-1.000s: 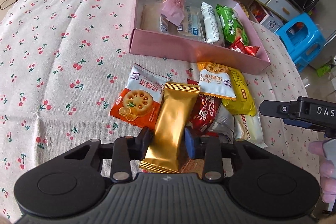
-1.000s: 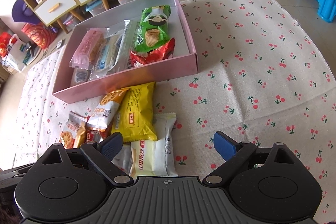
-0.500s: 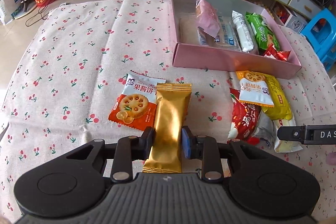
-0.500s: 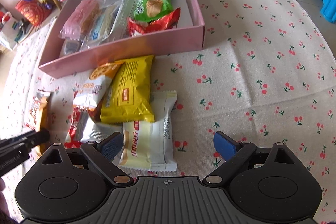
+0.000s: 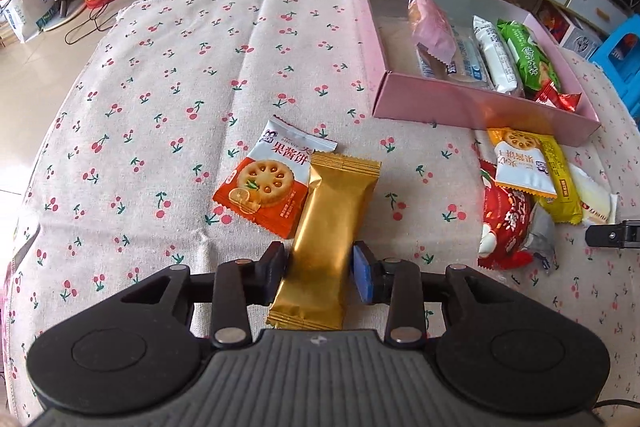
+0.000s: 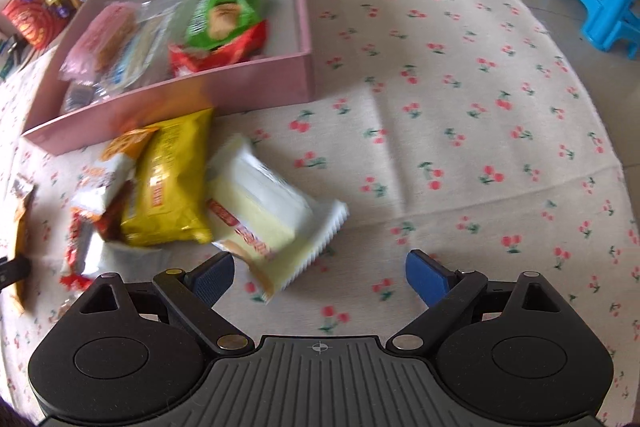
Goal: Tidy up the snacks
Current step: 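Grasp the gold wrapped cake with the left tool while the right tool grasps the white-yellow cake pack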
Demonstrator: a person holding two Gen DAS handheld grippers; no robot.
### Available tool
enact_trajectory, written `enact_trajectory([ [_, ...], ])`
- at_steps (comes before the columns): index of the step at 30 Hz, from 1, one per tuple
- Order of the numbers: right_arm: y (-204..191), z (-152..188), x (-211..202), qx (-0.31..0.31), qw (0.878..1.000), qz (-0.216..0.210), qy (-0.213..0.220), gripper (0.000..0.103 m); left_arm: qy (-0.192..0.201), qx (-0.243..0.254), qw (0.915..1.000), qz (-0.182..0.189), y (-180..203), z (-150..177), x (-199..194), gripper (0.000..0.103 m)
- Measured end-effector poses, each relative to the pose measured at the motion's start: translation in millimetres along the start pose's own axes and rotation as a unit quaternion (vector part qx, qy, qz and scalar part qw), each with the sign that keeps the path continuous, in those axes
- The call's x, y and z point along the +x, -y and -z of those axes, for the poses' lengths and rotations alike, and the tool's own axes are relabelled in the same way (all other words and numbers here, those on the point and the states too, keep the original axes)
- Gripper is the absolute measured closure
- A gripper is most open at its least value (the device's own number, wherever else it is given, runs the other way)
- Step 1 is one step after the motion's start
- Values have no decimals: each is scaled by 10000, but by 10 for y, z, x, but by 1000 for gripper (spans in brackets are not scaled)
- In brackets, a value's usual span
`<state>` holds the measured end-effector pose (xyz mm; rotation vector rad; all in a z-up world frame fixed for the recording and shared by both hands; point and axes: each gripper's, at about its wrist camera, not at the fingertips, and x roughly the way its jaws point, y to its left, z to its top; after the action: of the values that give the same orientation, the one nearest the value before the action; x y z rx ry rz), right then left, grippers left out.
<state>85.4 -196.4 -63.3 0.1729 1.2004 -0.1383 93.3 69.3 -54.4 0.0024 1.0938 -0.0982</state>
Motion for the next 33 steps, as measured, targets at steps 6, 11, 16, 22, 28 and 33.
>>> enact_trajectory([
  [6,-117,-1,-11,-997,9945,-193,239,9,-30,96,9999,131,-11,0,3,58],
  [11,-349,33,11,-2029,9763,95,745,9,-45,162,9998,134,-22,0,18,58],
  [16,-419,58,8,-2526,9614,62,1092,11,-71,222,9995,189,-60,3,16,62],
  [22,-385,74,-25,-2597,9584,-320,1138,29,-57,298,9994,179,-49,-4,8,75],
  [28,-384,71,-47,-2462,9626,-488,1017,43,-63,275,9992,286,-15,-12,-11,77],
  [33,-328,53,-83,-2127,9721,-573,809,44,-9,205,9990,405,-13,-24,-58,77],
])
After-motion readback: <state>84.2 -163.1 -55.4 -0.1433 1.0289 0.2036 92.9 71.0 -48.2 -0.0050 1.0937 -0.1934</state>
